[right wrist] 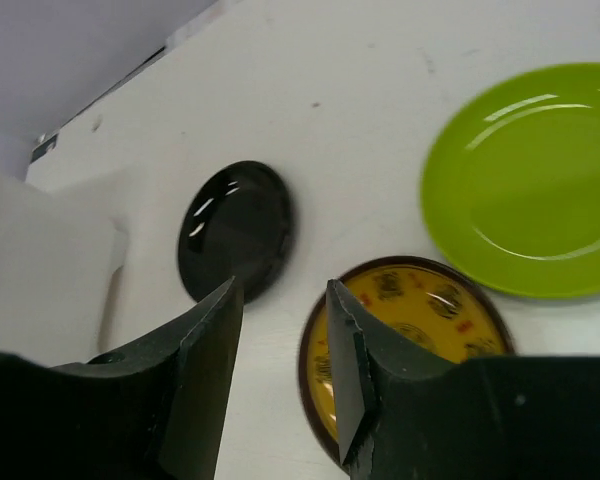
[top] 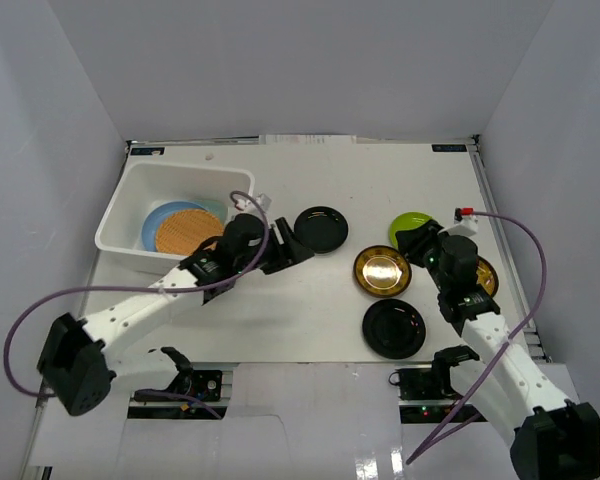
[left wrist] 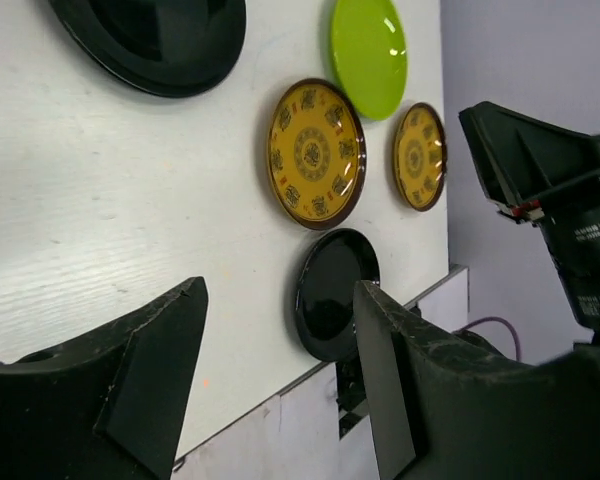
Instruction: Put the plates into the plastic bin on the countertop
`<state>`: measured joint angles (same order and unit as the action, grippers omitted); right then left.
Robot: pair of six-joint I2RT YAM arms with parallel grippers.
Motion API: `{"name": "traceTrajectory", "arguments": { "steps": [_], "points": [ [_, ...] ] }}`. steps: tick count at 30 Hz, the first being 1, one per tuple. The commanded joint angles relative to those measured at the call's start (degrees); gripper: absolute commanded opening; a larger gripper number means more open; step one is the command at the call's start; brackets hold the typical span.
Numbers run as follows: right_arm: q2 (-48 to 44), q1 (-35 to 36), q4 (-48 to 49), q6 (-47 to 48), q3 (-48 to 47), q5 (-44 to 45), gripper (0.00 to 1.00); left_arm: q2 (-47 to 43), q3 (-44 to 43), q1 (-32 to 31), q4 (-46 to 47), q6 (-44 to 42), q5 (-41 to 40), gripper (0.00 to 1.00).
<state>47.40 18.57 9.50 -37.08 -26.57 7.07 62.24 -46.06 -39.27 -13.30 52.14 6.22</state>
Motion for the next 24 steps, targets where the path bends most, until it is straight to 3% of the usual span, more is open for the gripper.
{"name": "traceTrajectory", "arguments": {
  "steps": [1, 4, 9, 19, 21, 24],
  "points": [
    [-6.0, -5.2, -1.7, -2.1, 3.0, -1.5, 0.45, 11.5, -5.3, -7.9, 4.5, 6.3, -15.1, 0.71],
    [-9.2, -9.6, -3.3, -1.7, 5.0, -5.5, 0.45, 18.9, -7.1, -10.8, 5.0, 10.2, -23.7, 0.73],
    [-9.5, -16.6, -5.0, -1.4, 6.7, -13.7, 0.45, 32.0, -7.2, -10.9, 5.0, 22.0, -30.1, 0.74],
    [-12.8, -17.7, -6.2, -0.1, 8.8, -20.7, 0.46, 43.2, -10.1, -9.8, 11.4, 28.8, -33.7, 0.78],
    [-12.8, -17.7, -6.2, -0.2, 9.9, -19.9, 0.47, 45.9, -10.9, -9.2, 11.9, 29.1, -33.6, 0.75],
    [-10.9, -17.9, -6.9, 0.4, 11.3, -19.3, 0.51, 49.4, -13.1, -7.6, 10.7, 29.7, -32.6, 0.62]
  ]
}}
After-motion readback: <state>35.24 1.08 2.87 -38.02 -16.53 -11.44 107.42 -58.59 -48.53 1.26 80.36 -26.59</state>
